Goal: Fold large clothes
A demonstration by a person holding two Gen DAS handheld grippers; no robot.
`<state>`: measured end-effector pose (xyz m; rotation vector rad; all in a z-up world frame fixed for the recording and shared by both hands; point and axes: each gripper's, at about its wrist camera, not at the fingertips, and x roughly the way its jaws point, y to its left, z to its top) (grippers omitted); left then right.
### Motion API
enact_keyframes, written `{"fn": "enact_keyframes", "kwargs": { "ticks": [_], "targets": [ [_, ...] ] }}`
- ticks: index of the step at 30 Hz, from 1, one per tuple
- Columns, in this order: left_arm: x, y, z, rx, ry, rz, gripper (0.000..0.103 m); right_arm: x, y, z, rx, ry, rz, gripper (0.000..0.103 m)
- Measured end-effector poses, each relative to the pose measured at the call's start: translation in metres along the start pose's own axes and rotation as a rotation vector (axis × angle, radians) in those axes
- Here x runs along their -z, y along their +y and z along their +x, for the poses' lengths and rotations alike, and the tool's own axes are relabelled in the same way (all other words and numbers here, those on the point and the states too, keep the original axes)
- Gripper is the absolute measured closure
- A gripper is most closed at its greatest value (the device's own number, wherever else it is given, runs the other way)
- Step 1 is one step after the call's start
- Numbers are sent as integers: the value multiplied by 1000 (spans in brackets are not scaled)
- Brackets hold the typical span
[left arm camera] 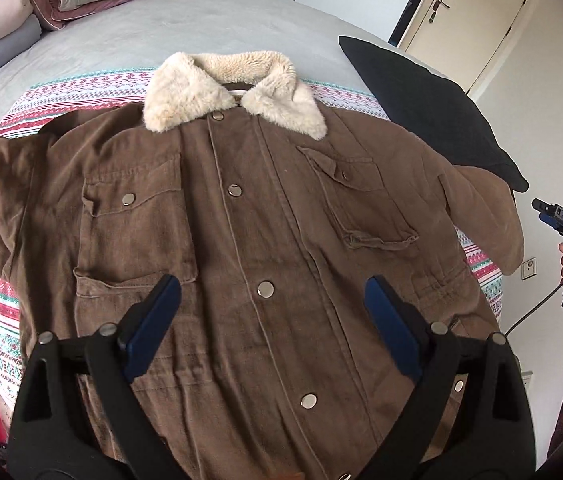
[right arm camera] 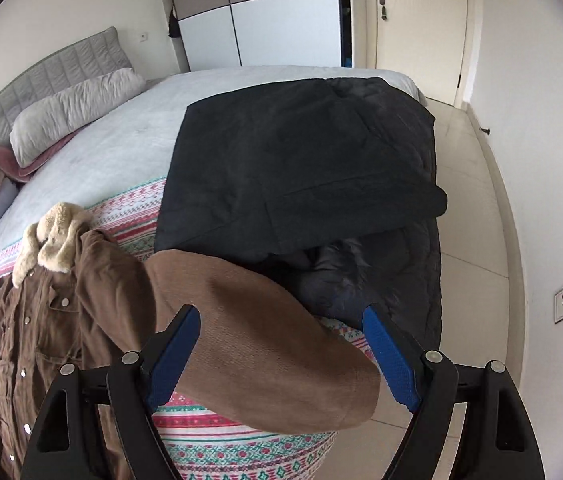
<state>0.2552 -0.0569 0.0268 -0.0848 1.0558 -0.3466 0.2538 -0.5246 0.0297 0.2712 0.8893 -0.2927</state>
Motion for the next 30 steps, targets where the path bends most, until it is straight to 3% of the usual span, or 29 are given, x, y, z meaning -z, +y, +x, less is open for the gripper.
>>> {"fn": "enact_keyframes", "kwargs": {
  "ticks": [4, 11, 12, 14, 15, 16, 18, 22, 27, 29, 30],
  "targets": [
    [5, -8, 20, 0, 30, -4, 10, 3, -15, 30, -67, 29, 77, 18],
    [26, -15, 53, 82, -16, -12, 10, 6, 15, 73, -114, 20, 41, 19],
    [32, -13, 59, 96, -27, -17, 10, 10, 22, 77, -131, 29, 39, 21],
    [45, -8, 74, 108, -37, -41, 10, 20, 42, 81, -141, 43, -24, 50],
    [51, -5, 81, 102, -32, -54, 10, 26, 54, 82, -125, 58, -75, 91],
    [54, -5, 85, 94, -38, -49, 10, 33, 66, 80, -82, 55, -124, 99],
    [55, -12, 83, 70, -52, 6, 10, 42, 90, 64, -16, 8, -223, 99],
    [54, -11, 77, 69, -61, 20, 10, 32, 121, 2, 117, -194, -315, 100],
    [55, -1, 78, 93, -45, -10, 10, -1, 140, -58, 402, -452, -381, 103],
    [55, -1, 76, 92, -47, -11, 10, -21, 137, -65, 434, -455, -365, 103],
    [55, -1, 75, 92, -47, -11, 10, -31, 132, -66, 403, -438, -350, 103]
  ]
}}
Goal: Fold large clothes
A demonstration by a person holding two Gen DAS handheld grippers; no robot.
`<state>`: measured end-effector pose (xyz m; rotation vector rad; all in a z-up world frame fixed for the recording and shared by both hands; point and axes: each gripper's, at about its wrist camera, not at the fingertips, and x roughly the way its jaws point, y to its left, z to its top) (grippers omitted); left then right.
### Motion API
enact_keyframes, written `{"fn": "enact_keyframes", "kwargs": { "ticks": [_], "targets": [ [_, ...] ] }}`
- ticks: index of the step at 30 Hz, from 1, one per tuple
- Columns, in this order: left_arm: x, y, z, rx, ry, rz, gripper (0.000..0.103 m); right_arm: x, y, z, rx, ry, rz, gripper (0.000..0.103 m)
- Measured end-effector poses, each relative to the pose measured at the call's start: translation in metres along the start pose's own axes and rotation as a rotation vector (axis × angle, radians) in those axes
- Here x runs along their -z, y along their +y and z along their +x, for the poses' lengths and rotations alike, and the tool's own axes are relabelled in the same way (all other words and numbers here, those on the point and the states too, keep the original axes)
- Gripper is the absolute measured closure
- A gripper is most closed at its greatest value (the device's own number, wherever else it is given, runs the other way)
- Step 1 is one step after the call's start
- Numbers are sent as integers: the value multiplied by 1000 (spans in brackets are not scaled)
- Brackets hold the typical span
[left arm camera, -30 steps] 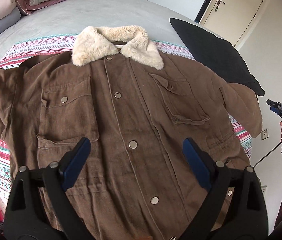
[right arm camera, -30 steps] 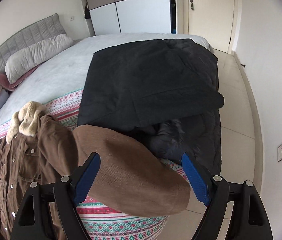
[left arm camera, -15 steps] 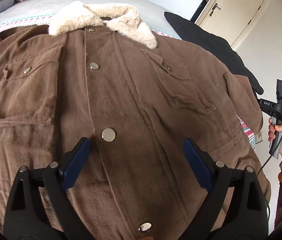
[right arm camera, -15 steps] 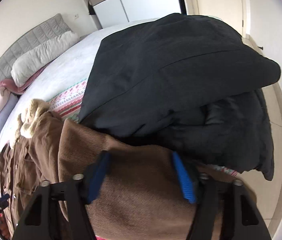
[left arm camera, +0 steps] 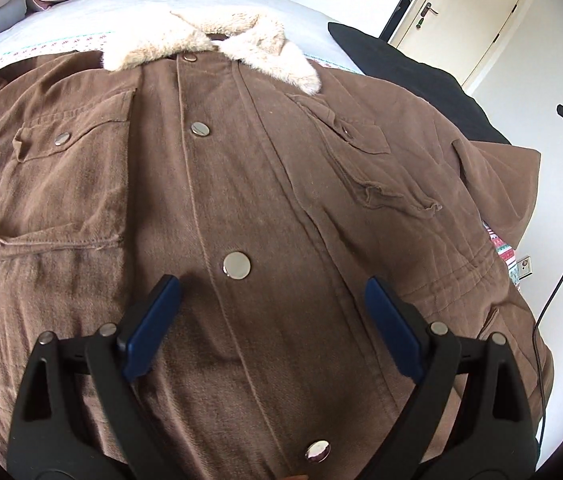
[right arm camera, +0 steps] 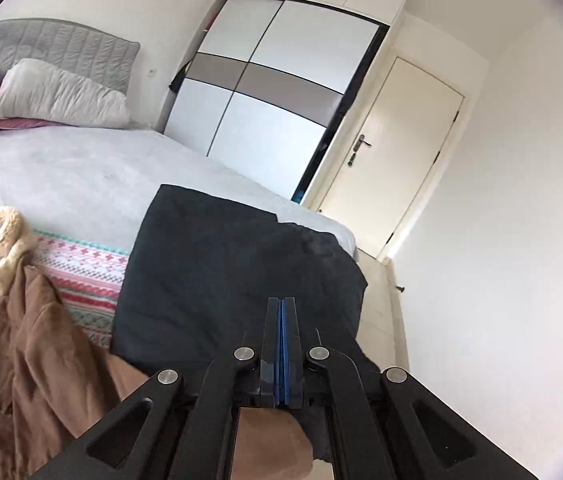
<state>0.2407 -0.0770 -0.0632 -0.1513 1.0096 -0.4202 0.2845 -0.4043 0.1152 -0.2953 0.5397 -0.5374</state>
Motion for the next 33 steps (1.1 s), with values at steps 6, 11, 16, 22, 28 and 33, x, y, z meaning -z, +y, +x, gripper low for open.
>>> {"fn": "enact_keyframes", "kwargs": {
  "ticks": [6, 11, 16, 22, 28, 33],
  "targets": [
    [-1, -4, -3, 18, -10, 8, 10, 12, -33, 45, -419, 219, 244, 40],
    [2, -12, 3, 21, 4, 27, 10, 59, 6, 66, -445, 309, 80, 29],
    [4, -17, 6, -13, 3, 63, 10, 82, 50, 66, -391, 352, -73, 95],
    [2, -28, 0, -20, 8, 95, 10, 39, 42, 3, -61, -1, -183, 96],
    [-4, -49, 10, 0, 61, 105, 10, 13, 14, 76, -43, 73, -75, 87],
    [-3, -67, 3, 10, 67, 166, 10, 17, -38, 102, -124, 122, 118, 49]
  ]
}}
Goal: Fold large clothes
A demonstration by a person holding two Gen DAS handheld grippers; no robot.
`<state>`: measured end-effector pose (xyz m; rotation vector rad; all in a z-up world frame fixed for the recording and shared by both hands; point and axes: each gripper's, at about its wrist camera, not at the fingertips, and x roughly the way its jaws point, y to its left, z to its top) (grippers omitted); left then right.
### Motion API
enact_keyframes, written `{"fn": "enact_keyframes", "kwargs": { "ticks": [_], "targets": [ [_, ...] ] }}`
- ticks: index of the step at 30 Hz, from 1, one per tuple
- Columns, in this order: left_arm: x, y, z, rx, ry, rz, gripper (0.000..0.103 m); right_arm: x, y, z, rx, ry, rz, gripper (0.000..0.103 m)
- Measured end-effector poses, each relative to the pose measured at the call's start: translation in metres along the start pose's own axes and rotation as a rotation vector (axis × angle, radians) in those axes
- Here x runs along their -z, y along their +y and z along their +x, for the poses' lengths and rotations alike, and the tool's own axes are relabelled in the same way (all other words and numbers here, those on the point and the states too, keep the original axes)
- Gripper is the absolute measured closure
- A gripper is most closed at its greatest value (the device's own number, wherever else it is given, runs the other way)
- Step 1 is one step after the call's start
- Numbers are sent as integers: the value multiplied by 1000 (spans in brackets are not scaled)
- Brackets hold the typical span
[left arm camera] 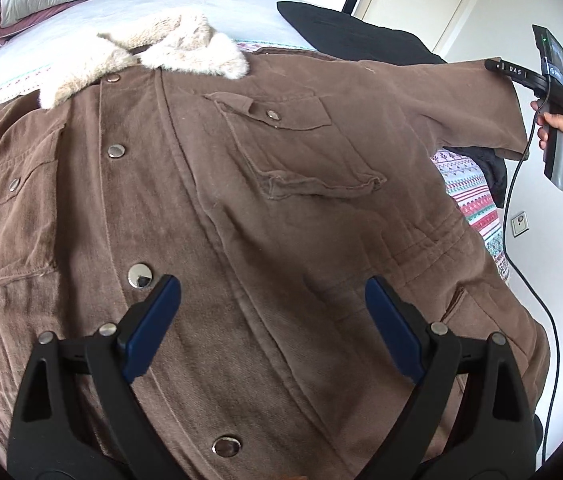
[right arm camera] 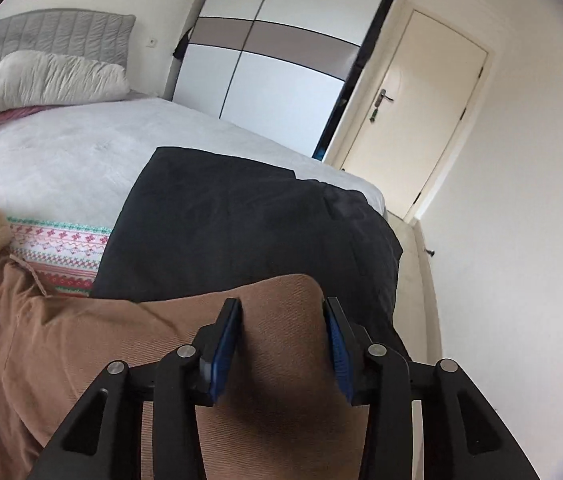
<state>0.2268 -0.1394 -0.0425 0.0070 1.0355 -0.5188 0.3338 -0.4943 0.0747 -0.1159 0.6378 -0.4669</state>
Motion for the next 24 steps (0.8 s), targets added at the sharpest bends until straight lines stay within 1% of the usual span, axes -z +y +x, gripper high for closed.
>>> {"fn": "enact_keyframes", "kwargs": {
  "ticks": [1, 3, 5, 6, 9, 11, 13, 15, 17, 20, 21, 22, 23, 24],
  "targets": [
    [-2, -2, 0, -1, 1, 16, 10, 1, -15, -6, -34, -15, 45, 35],
    [-12, -8, 1, -14, 2, 54, 10, 8, -46, -19, -75, -47, 109, 26],
    [-26, -17, 5, -45, -7, 81, 10, 15, -75, -25, -98, -37, 167, 24],
    [-35, -21, 7, -48, -10, 93, 10, 20, -90, -24, -123, -23, 207, 23],
    [-57, -34, 18, -28, -20, 132, 10, 36, -132, -11, -203, 36, 342, 23],
    [-70, -43, 28, -28, -38, 148, 13, 51, -149, 4, -258, 85, 419, 23],
    [-81, -52, 38, -30, -46, 164, 17, 65, -155, 24, -300, 147, 482, 23],
    [-90, -60, 48, -22, -51, 170, 22, 80, -151, 43, -356, 202, 521, 23],
    [-97, -68, 59, 1, -54, 177, 26, 91, -141, 56, -420, 222, 547, 23],
    [-107, -79, 77, 24, -55, 183, 33, 98, -125, 65, -476, 237, 619, 24],
    [-111, -81, 82, 26, -53, 184, 37, 98, -121, 64, -498, 251, 651, 37],
    [-113, -83, 87, 30, -50, 184, 38, 97, -117, 62, -550, 261, 669, 67],
    [-116, -85, 92, 38, -47, 182, 42, 94, -111, 57, -589, 270, 648, 81],
    [-120, -87, 97, 50, -48, 177, 44, 86, -103, 46, -576, 257, 578, 94]
  ]
}}
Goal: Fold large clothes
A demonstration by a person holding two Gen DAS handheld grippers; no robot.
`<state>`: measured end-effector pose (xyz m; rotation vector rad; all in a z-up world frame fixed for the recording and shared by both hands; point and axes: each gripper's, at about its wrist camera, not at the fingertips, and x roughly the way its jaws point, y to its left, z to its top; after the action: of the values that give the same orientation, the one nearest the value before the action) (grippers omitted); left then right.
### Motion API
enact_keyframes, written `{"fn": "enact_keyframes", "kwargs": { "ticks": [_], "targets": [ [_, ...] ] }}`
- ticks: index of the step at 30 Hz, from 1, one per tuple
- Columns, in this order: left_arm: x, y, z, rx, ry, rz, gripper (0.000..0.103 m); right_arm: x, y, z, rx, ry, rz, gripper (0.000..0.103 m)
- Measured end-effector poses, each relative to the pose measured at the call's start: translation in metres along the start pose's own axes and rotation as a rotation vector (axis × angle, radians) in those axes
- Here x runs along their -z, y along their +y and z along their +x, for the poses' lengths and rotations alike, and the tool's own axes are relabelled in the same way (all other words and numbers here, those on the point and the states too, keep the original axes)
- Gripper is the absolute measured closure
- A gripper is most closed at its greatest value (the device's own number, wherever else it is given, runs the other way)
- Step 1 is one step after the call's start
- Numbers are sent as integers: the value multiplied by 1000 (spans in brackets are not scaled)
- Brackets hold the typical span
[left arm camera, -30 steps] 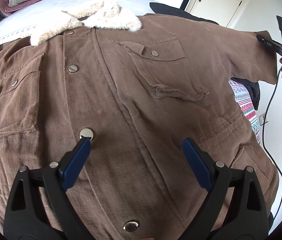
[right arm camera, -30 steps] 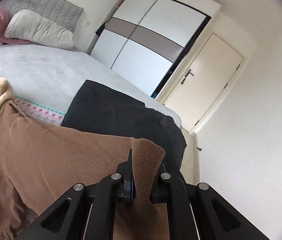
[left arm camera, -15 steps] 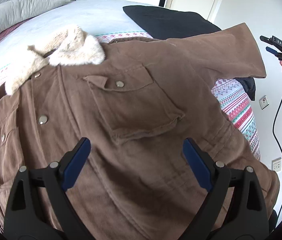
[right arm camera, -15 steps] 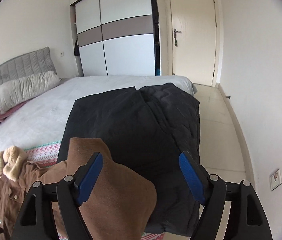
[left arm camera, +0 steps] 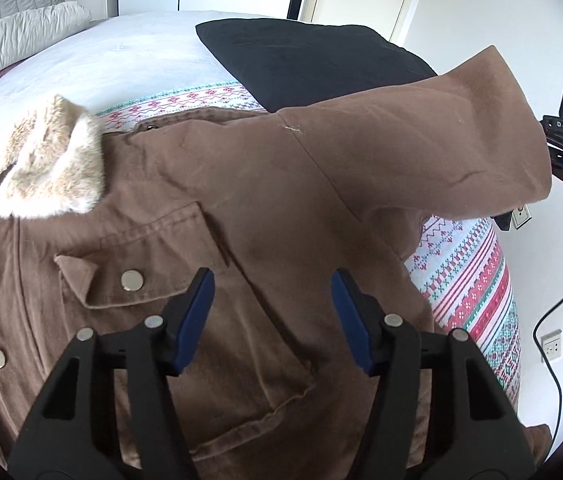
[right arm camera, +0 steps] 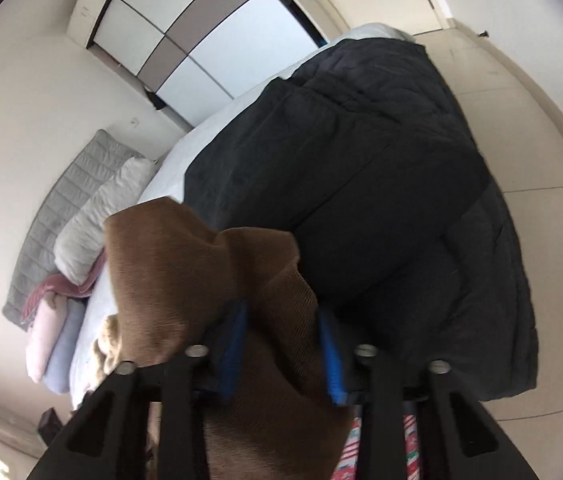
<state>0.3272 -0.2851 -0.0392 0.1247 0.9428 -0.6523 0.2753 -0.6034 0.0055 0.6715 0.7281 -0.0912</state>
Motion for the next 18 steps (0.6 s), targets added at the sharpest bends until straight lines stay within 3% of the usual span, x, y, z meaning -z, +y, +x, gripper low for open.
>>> {"fn": "enact_keyframes", "kwargs": {
  "ticks": [3, 4, 5, 7, 8, 11, 12, 14, 15, 16, 18],
  "targets": [
    [-13, -2, 12, 56, -14, -31, 58, 3, 51, -27, 169, -96, -260, 96],
    [-17, -4, 17, 75, -18, -43, 60, 1, 66, -40, 265, -162, -320, 96],
    [-20, -6, 22, 90, -19, -55, 60, -1, 80, -53, 381, -243, -388, 97],
    [-25, -12, 36, 113, 0, -67, 60, -7, 99, -64, 694, -407, -523, 98],
    [-27, -16, 40, 99, 2, -58, 60, -12, 100, -61, 801, -436, -572, 98],
    [-34, -22, 43, 72, 28, 10, 60, -37, 64, -36, 960, -341, -524, 97],
    [-37, -20, 40, 76, 22, 30, 58, -42, 49, -38, 923, -328, -477, 96],
    [-49, -11, 31, 58, -5, 86, 52, -49, 18, -51, 740, -300, -319, 91],
    [-56, -5, 27, 29, -19, 119, 44, -49, 4, -57, 615, -287, -254, 79],
    [-64, 3, 25, -11, -36, 149, 40, -49, -7, -60, 512, -275, -209, 61],
    [-82, 21, 28, -81, -56, 194, 35, -47, -20, -59, 396, -270, -167, 43]
  ]
}}
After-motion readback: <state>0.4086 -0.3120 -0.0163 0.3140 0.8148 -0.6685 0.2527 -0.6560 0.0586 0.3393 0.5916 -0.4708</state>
